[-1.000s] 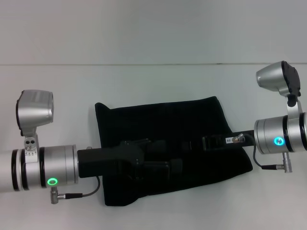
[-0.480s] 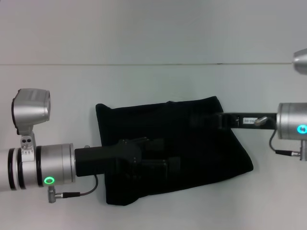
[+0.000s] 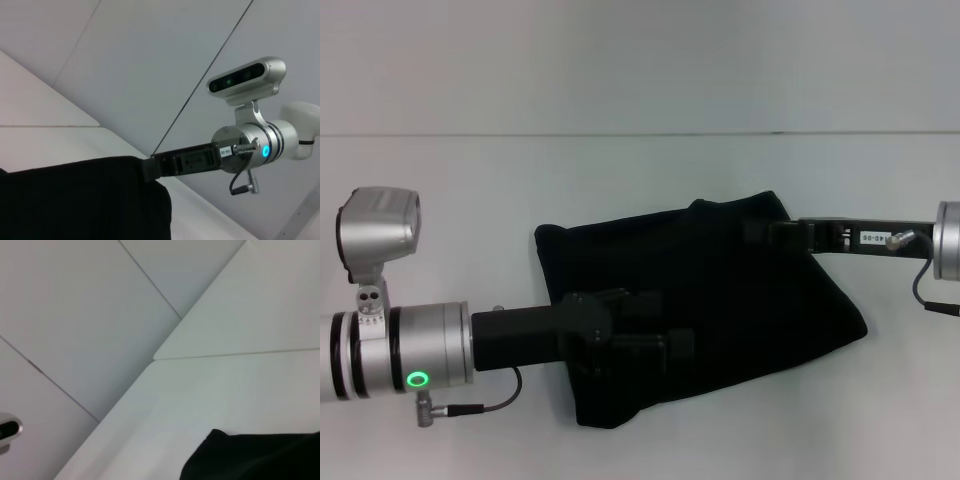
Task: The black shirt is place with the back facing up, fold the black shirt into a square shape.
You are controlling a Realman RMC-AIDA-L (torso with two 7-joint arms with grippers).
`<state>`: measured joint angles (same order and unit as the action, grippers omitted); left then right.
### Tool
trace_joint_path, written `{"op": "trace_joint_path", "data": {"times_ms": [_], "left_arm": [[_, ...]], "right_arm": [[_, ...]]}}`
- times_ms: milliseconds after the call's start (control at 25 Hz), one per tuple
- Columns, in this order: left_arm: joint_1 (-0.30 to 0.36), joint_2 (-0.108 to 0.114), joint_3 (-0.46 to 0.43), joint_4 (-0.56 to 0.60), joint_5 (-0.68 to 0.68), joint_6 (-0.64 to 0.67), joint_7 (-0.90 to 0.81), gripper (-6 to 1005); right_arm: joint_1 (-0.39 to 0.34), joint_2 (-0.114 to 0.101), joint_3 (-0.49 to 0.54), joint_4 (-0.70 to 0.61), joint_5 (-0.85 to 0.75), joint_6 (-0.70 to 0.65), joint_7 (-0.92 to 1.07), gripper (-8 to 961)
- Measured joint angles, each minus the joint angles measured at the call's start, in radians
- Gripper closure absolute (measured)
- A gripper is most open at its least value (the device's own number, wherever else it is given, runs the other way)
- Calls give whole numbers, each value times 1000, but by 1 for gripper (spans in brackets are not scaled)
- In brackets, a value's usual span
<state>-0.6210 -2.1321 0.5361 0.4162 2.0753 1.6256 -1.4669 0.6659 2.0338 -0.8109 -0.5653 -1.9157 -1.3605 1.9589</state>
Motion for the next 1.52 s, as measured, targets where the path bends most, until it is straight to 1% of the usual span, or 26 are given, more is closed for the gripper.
{"op": "trace_joint_path", "data": {"times_ms": [80, 400, 560, 760, 960, 1200, 1400, 1520], "left_arm": [[1, 0, -3, -2, 0, 0, -4, 50], [3, -1, -4, -4, 0, 1, -6, 49], [3, -2, -4, -4, 4, -4, -6, 49], [3, -2, -4, -4, 4, -8, -6, 49], [4, -2, -4, -4, 7, -9, -6, 49], [7, -3, -4, -4, 8, -9, -4, 49], [11, -5, -4, -4, 9, -9, -3, 49], [13, -6, -2, -4, 9, -9, -1, 49]], "right_arm": [[-7, -4, -3, 11, -7, 14, 4, 866], [-20, -10, -1, 82, -69, 125, 36, 858], [-30, -12, 6, 83, -68, 117, 33, 854], [-34, -24, 6, 80, -70, 104, 36, 849], [-34, -39, 8, 76, -65, 95, 33, 622], [-26, -58, 11, 57, -63, 62, 44, 375], [-25, -77, 8, 46, -74, 61, 106, 285], [-18, -84, 4, 45, -106, 78, 143, 282]]}}
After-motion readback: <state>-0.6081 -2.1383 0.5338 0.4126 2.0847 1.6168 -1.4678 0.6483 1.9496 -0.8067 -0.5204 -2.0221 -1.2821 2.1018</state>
